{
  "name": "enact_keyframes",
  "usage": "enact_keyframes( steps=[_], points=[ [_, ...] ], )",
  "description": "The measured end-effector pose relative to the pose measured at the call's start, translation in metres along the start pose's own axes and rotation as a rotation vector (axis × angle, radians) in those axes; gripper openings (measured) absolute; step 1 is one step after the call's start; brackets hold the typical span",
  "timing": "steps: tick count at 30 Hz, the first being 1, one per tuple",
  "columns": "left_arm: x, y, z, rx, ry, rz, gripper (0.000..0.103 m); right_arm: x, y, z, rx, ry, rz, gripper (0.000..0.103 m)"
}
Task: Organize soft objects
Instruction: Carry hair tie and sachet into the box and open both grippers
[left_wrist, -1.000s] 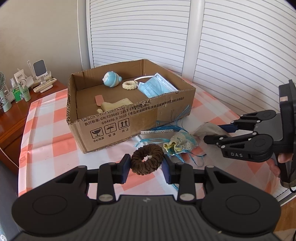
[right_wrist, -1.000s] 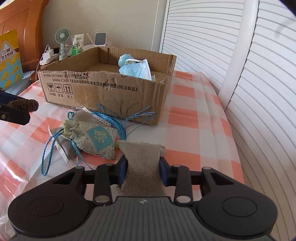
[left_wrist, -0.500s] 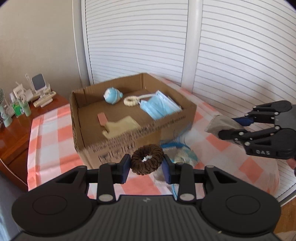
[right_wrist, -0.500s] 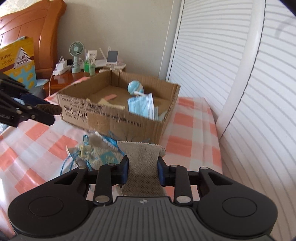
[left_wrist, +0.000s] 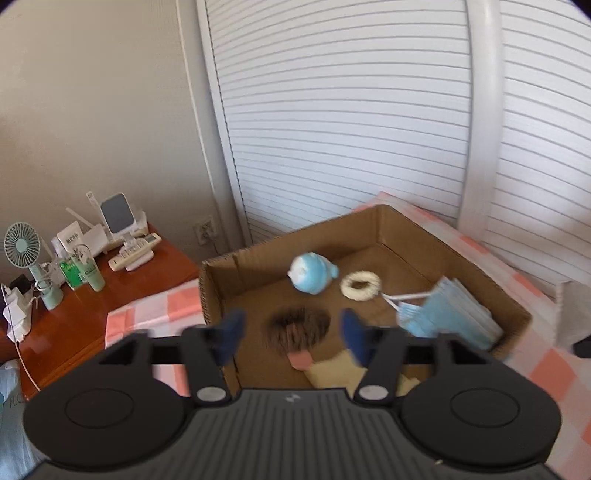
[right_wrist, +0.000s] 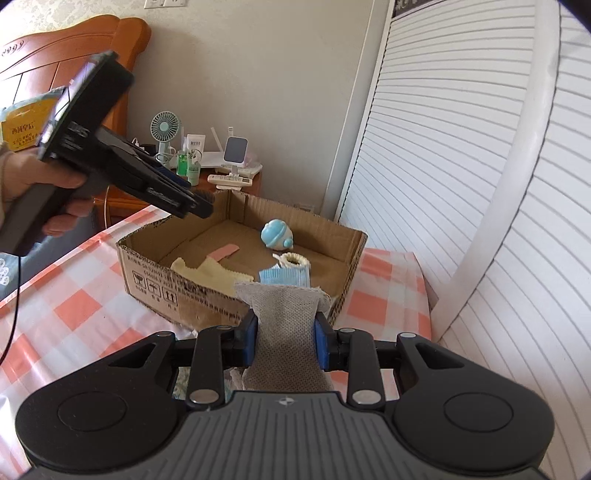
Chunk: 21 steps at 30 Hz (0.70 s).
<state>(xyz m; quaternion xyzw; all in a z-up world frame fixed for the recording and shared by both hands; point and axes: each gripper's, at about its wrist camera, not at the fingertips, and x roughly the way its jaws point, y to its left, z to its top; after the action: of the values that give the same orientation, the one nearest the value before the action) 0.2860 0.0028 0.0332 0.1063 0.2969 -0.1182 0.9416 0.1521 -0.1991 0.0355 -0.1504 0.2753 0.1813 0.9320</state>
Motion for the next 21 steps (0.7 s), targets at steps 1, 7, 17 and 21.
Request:
enact_keyframes(
  steps=[1, 7, 17, 21],
  points=[
    [-0.001, 0.003, -0.002, -0.007, -0.019, 0.020, 0.095, 0.002, 0.000, 0.003, -0.005, -0.001, 0.000, 0.035],
    [-0.030, 0.014, -0.026, -0.059, -0.016, 0.021, 0.100, 0.016, 0.001, 0.018, -0.017, 0.006, 0.009, 0.035],
    [-0.110, -0.003, -0.087, -0.050, -0.015, 0.108, 0.102, 0.056, 0.009, 0.061, -0.005, 0.009, 0.071, 0.035],
    [-0.126, -0.001, -0.106, -0.103, -0.002, 0.090, 0.102, 0.081, 0.019, 0.089, -0.019, 0.013, 0.092, 0.035]
  ],
)
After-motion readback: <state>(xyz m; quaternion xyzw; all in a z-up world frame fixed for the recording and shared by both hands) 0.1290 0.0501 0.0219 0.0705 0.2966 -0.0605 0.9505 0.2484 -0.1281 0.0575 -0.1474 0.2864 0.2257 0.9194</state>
